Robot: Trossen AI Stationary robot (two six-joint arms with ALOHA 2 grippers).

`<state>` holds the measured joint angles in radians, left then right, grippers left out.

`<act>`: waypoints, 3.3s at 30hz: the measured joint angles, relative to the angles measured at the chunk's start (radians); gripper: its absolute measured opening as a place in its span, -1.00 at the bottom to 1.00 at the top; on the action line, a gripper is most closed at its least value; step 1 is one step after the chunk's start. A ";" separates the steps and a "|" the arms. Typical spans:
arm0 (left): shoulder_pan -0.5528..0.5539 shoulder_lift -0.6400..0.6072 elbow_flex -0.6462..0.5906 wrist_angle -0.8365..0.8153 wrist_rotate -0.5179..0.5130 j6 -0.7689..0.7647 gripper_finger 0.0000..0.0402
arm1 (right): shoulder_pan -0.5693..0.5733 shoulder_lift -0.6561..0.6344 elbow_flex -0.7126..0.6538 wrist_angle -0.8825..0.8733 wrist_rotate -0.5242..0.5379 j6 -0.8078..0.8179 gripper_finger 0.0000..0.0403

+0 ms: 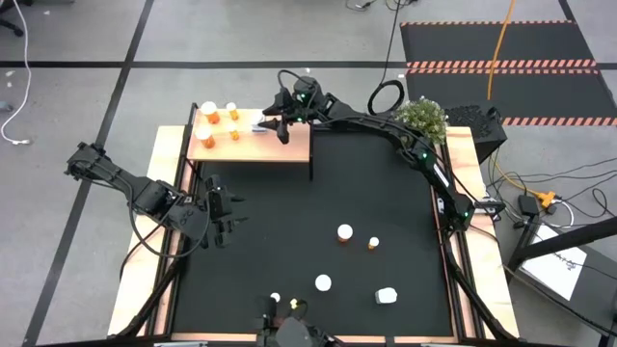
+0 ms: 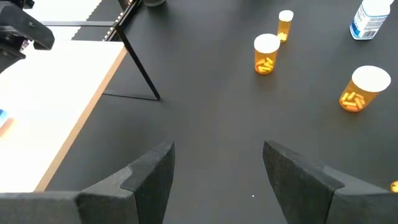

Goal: Pick and place medicine bottles onto shelf by color
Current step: Put the white pill bottle on the shelf

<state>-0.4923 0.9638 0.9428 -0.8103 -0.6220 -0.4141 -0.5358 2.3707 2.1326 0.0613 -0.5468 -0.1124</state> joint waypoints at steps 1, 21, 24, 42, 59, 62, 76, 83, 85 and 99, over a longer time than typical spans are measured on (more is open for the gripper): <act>0.000 0.000 0.000 0.000 0.000 0.000 0.21 | 0.000 0.000 -0.003 0.001 0.000 -0.005 -0.18; 0.000 0.000 0.000 0.000 0.000 -0.004 0.21 | 0.001 0.000 -0.005 -0.047 -0.004 -0.011 0.12; 0.000 0.000 0.000 0.000 -0.019 -0.005 0.21 | 0.001 -0.013 -0.005 -0.064 -0.004 0.000 0.19; 0.395 0.133 0.000 0.320 -0.226 0.067 0.21 | 0.160 -0.499 -0.146 -0.730 0.323 -0.127 0.39; 0.676 0.336 0.000 0.394 -0.223 -0.106 -0.18 | 0.364 -1.222 -1.199 -0.026 0.605 -0.005 0.38; 0.704 0.352 0.000 0.403 -0.224 -0.116 -0.38 | 0.363 -1.268 -1.280 0.028 0.603 -0.004 0.38; 0.780 0.436 0.000 0.545 -0.225 -0.062 -0.88 | 0.368 -1.298 -1.354 0.058 0.603 0.019 0.38; 0.818 0.438 0.000 0.547 -0.225 -0.044 -0.88 | 0.368 -1.298 -1.354 0.066 0.599 0.006 0.38; 0.829 0.438 0.000 0.553 -0.225 -0.032 -0.88 | 0.368 -1.298 -1.354 0.066 0.598 0.005 0.38; 0.879 0.438 0.000 0.583 -0.193 0.010 -0.88 | 0.368 -1.298 -1.354 0.067 0.597 0.003 0.38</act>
<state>0.3863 1.4021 0.9432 -0.2269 -0.8148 -0.4040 -0.1680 1.0729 0.7784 0.1280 0.0505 -0.1097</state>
